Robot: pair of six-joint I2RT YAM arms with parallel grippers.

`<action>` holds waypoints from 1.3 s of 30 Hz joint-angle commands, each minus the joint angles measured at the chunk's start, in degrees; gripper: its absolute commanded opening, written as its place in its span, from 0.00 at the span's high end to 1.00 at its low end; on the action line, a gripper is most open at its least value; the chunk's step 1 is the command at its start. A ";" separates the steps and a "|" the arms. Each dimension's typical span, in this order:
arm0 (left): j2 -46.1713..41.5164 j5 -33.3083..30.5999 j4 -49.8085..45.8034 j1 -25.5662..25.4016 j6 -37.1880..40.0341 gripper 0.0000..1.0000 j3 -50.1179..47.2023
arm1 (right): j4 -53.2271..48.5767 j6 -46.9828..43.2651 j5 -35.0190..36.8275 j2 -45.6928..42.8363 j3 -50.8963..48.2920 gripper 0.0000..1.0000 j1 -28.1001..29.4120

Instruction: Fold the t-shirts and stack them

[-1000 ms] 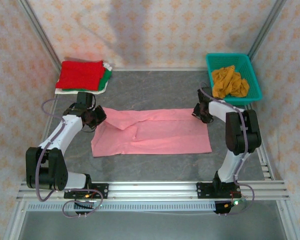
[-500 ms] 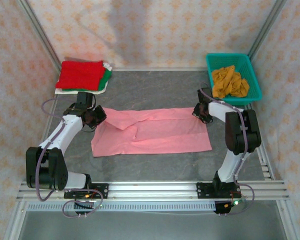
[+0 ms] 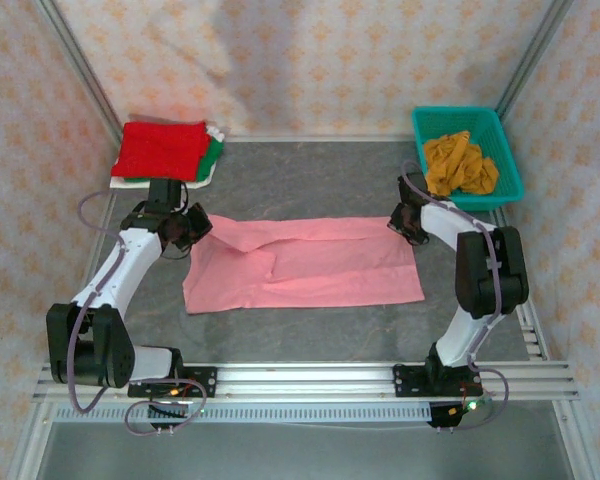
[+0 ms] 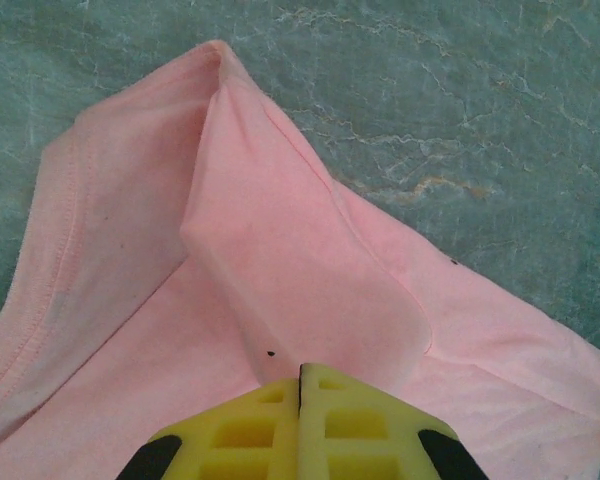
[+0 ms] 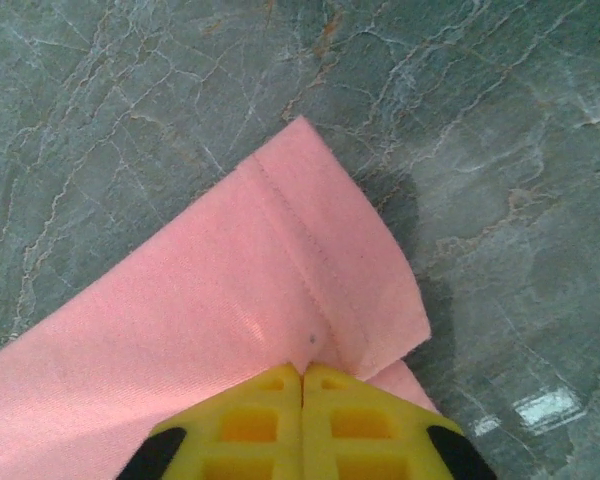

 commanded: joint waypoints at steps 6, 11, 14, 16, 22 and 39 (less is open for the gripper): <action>-0.35 -0.21 -2.45 0.34 -0.17 1.00 1.56 | -1.52 -1.10 3.29 -0.19 -0.75 0.91 -0.80; -0.13 -0.22 -2.53 0.34 0.18 1.00 1.39 | -0.38 -1.06 3.27 0.68 -1.91 0.70 -1.52; 0.00 -0.40 -2.53 0.34 0.34 1.00 1.18 | 0.91 -1.31 2.50 0.39 -3.27 0.66 -2.76; 0.05 -0.55 -2.53 0.35 0.44 1.00 1.14 | 1.91 -1.59 1.65 0.39 -3.91 0.66 -3.65; 0.15 -0.59 -1.76 0.34 0.36 1.00 0.78 | 4.70 -3.49 -0.90 2.05 -4.06 0.63 -4.08; 0.10 -1.11 -1.31 0.39 0.62 1.00 -0.36 | 9.61 -4.07 -1.64 1.91 -4.79 0.65 -4.06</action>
